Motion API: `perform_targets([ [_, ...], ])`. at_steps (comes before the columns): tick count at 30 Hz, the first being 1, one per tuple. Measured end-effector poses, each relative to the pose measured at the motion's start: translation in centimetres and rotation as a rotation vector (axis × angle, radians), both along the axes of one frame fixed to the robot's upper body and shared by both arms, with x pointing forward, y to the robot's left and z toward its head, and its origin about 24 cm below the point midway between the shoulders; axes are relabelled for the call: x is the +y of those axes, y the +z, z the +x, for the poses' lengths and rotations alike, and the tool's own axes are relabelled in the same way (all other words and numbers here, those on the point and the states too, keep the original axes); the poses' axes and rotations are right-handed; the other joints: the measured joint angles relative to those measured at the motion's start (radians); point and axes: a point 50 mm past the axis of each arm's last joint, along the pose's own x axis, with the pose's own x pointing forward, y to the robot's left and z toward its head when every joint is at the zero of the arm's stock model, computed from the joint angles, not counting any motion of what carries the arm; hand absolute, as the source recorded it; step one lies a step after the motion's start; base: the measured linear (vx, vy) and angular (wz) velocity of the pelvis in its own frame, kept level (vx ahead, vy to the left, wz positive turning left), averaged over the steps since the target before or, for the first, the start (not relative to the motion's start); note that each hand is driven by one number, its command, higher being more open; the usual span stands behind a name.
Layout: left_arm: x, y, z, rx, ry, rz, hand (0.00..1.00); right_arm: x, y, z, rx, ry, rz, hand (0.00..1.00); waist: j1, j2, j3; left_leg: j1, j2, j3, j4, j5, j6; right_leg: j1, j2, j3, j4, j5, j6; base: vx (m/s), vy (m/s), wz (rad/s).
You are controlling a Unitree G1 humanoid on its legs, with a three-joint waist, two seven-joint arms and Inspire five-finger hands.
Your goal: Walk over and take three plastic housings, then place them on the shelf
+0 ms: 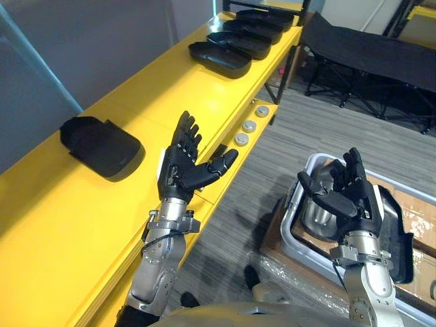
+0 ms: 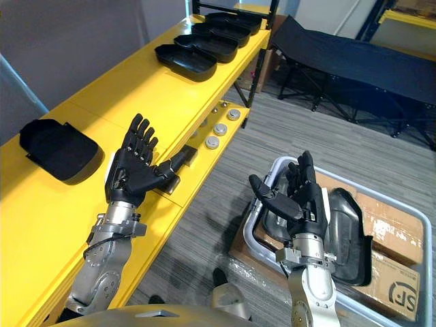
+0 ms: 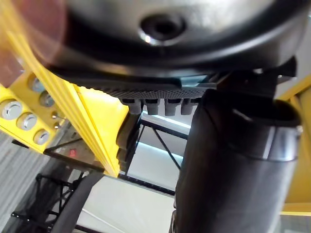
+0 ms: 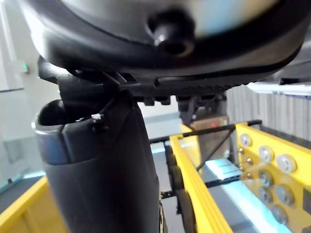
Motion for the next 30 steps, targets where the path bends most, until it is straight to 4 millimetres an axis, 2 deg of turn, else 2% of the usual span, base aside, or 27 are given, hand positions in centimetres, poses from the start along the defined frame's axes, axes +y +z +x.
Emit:
perform_targets([
  [1, 0.3, -0.1, -0.2, 0.011, 0.024, -0.003, 1.00, 0.3, 0.2, 0.4, -0.012, 0.018, 0.000, 1.00, 0.013, 0.005, 0.002, -0.017, -0.010, -0.052, 0.047, -0.030, 0.008, -0.004, 0.010, 0.026, 0.000, 0.003, 0.002, 0.00, 0.086, -1.18],
  [3, 1.9, -0.3, -1.0, 0.036, 0.109, -0.007, 1.00, 2.3, 0.9, 2.1, -0.063, 0.128, -0.004, 1.00, 0.028, 0.030, 0.002, -0.094, 0.003, -0.136, 0.222, -0.128, 0.020, -0.024, 0.048, 0.072, 0.004, 0.018, -0.006, -0.02, 0.112, -0.80],
  [5, 2.5, -0.2, -1.0, 0.032, 0.136, -0.001, 1.00, 3.2, 1.2, 3.0, -0.084, 0.164, -0.014, 1.00, 0.049, 0.035, 0.014, -0.125, 0.012, -0.132, 0.278, -0.150, 0.025, -0.036, 0.055, 0.077, 0.008, 0.027, -0.002, -0.03, 0.094, -0.20],
  [9, 3.0, -0.3, -1.3, 0.028, 0.155, 0.001, 1.00, 4.2, -0.3, 3.0, -0.019, 0.146, 0.033, 1.00, 0.090, 0.027, 0.049, -0.130, 0.007, -0.142, 0.309, -0.166, 0.039, -0.035, 0.051, 0.064, 0.026, 0.020, -0.006, -0.07, 0.108, 0.09],
  [13, 3.0, -0.1, -1.5, -0.001, 0.153, -0.008, 1.00, 4.2, -2.1, 0.9, 0.055, 0.071, 0.109, 1.00, 0.086, 0.025, 0.088, -0.152, 0.007, -0.142, 0.377, -0.188, 0.056, -0.072, 0.060, 0.060, 0.129, -0.010, 0.000, -0.06, 0.117, -0.04],
  [16, 2.7, 0.6, -1.7, -0.033, 0.139, -0.015, 1.00, 4.5, -2.3, 0.1, 0.032, 0.077, 0.136, 1.00, 0.079, 0.007, 0.159, -0.153, 0.036, -0.091, 0.444, -0.213, 0.069, -0.096, 0.077, 0.048, 0.205, -0.013, 0.004, -0.16, 0.086, -0.54],
  [17, 2.4, 0.8, -1.6, -0.040, 0.126, -0.020, 1.00, 4.6, -2.0, 0.3, 0.005, 0.101, 0.138, 1.00, 0.080, -0.005, 0.171, -0.165, 0.047, -0.053, 0.447, -0.202, 0.094, -0.111, 0.066, 0.029, 0.215, -0.018, 0.002, -0.31, 0.065, -0.60],
  [18, 2.3, 0.8, -1.5, -0.044, 0.121, -0.021, 1.00, 4.6, -1.6, 0.8, -0.021, 0.118, 0.137, 1.00, 0.082, -0.007, 0.180, -0.167, 0.053, -0.039, 0.446, -0.196, 0.103, -0.130, 0.057, -0.007, 0.265, -0.034, -0.007, -0.28, 0.054, -0.74],
  [19, 2.3, 0.8, -1.3, -0.045, 0.122, -0.020, 1.00, 5.2, -0.6, 2.8, -0.095, 0.178, 0.116, 1.00, 0.100, -0.007, 0.183, -0.179, 0.078, 0.001, 0.426, -0.170, 0.106, -0.173, 0.037, -0.091, 0.393, -0.091, -0.028, -0.26, 0.054, -0.69],
  [20, 2.3, 0.9, -1.2, -0.049, 0.123, -0.019, 1.00, 5.6, -0.1, 3.7, -0.122, 0.204, 0.111, 1.00, 0.108, -0.006, 0.185, -0.178, 0.089, 0.013, 0.408, -0.154, 0.102, -0.179, 0.028, -0.118, 0.434, -0.114, -0.025, -0.28, 0.021, -0.80],
  [21, 2.4, 1.2, -0.5, -0.069, 0.111, -0.003, 1.00, 6.1, 1.0, 5.3, -0.177, 0.242, 0.095, 1.00, 0.131, -0.002, 0.191, -0.186, 0.108, 0.018, 0.344, -0.099, 0.091, -0.174, -0.005, -0.172, 0.513, -0.170, -0.026, -0.23, -0.030, -0.43],
  [22, 2.5, 1.3, -0.2, -0.078, 0.106, 0.003, 1.00, 6.4, 1.2, 5.7, -0.189, 0.249, 0.095, 1.00, 0.138, -0.003, 0.190, -0.192, 0.113, 0.018, 0.313, -0.080, 0.094, -0.165, -0.024, -0.188, 0.539, -0.186, -0.029, -0.22, -0.124, -0.31],
  [23, 2.7, 1.5, 0.0, -0.092, 0.101, 0.011, 1.00, 6.9, 1.8, 6.4, -0.210, 0.263, 0.096, 1.00, 0.150, -0.005, 0.191, -0.199, 0.126, 0.017, 0.263, -0.042, 0.075, -0.133, -0.063, -0.212, 0.573, -0.202, -0.034, -0.17, -0.147, -0.19],
  [24, 2.9, 1.5, -0.1, -0.093, 0.101, 0.016, 1.00, 7.2, 1.9, 6.5, -0.211, 0.267, 0.097, 1.00, 0.159, -0.007, 0.190, -0.199, 0.133, 0.018, 0.244, -0.029, 0.068, -0.115, -0.088, -0.219, 0.582, -0.205, -0.039, -0.20, -0.226, -0.29],
  [26, 3.2, 1.1, -0.2, -0.075, 0.071, 0.025, 1.00, 7.4, 1.3, 6.5, -0.180, 0.244, 0.077, 1.00, 0.174, -0.018, 0.184, -0.198, 0.150, 0.018, 0.199, 0.003, 0.028, -0.051, -0.181, -0.229, 0.590, -0.204, -0.040, -0.19, -0.329, -0.43],
  [27, 3.2, 0.8, -0.2, -0.060, 0.038, 0.010, 1.00, 7.3, 0.5, 6.5, -0.140, 0.225, 0.067, 1.00, 0.175, -0.024, 0.180, -0.199, 0.176, 0.020, 0.188, 0.027, -0.007, -0.028, -0.228, -0.227, 0.564, -0.203, -0.042, -0.15, -0.349, -0.52],
  [29, 3.1, 0.5, -0.1, -0.046, 0.009, -0.027, 1.00, 7.1, -0.4, 6.3, -0.093, 0.210, 0.051, 1.00, 0.173, -0.034, 0.173, -0.200, 0.198, 0.021, 0.186, 0.045, -0.039, -0.018, -0.247, -0.225, 0.514, -0.197, -0.038, -0.12, -0.355, -0.45],
  [30, 3.1, 0.1, 0.0, -0.029, -0.022, -0.066, 1.00, 6.7, -1.5, 5.8, -0.038, 0.191, 0.038, 1.00, 0.159, -0.060, 0.147, -0.216, 0.214, 0.020, 0.185, 0.065, -0.077, -0.012, -0.260, -0.229, 0.435, -0.160, 0.011, -0.11, -0.567, -0.27],
])
